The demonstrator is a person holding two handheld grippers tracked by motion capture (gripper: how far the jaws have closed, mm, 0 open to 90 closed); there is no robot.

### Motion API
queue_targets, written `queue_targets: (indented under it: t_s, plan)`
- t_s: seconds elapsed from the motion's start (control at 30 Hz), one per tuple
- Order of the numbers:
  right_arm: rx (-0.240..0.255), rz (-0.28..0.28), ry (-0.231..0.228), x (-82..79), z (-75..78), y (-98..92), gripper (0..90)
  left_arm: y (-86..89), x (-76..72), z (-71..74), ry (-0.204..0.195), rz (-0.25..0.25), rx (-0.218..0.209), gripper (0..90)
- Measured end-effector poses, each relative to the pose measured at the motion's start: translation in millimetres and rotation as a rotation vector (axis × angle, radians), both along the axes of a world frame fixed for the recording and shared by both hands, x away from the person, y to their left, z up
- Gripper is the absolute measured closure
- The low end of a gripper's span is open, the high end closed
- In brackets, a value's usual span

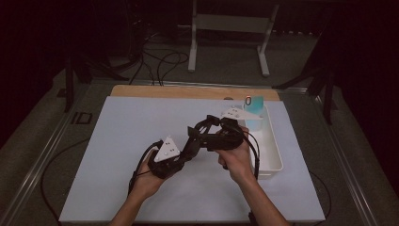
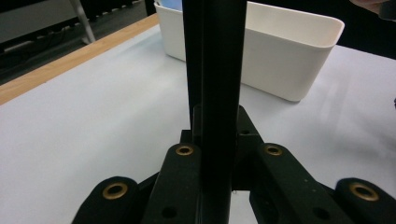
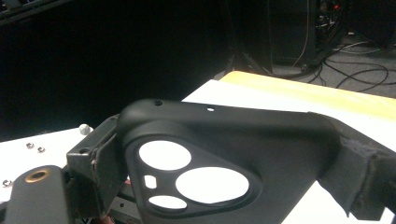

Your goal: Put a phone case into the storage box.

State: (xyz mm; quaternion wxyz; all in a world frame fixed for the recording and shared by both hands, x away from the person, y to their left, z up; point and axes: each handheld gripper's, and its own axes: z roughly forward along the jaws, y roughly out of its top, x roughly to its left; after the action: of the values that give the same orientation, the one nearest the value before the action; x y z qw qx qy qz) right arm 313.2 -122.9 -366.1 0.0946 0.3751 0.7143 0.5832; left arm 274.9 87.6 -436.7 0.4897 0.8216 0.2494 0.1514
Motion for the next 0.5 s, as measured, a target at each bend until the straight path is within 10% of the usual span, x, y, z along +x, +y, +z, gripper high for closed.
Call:
queue_targets:
  t_s: [0.5]
  plan:
    - [-0.043, 0.015, -0.008, -1.5, -3.6, 4.1, 12.9, 10.8, 1.5, 5.7, 0.01, 0.033, -0.043, 34.9]
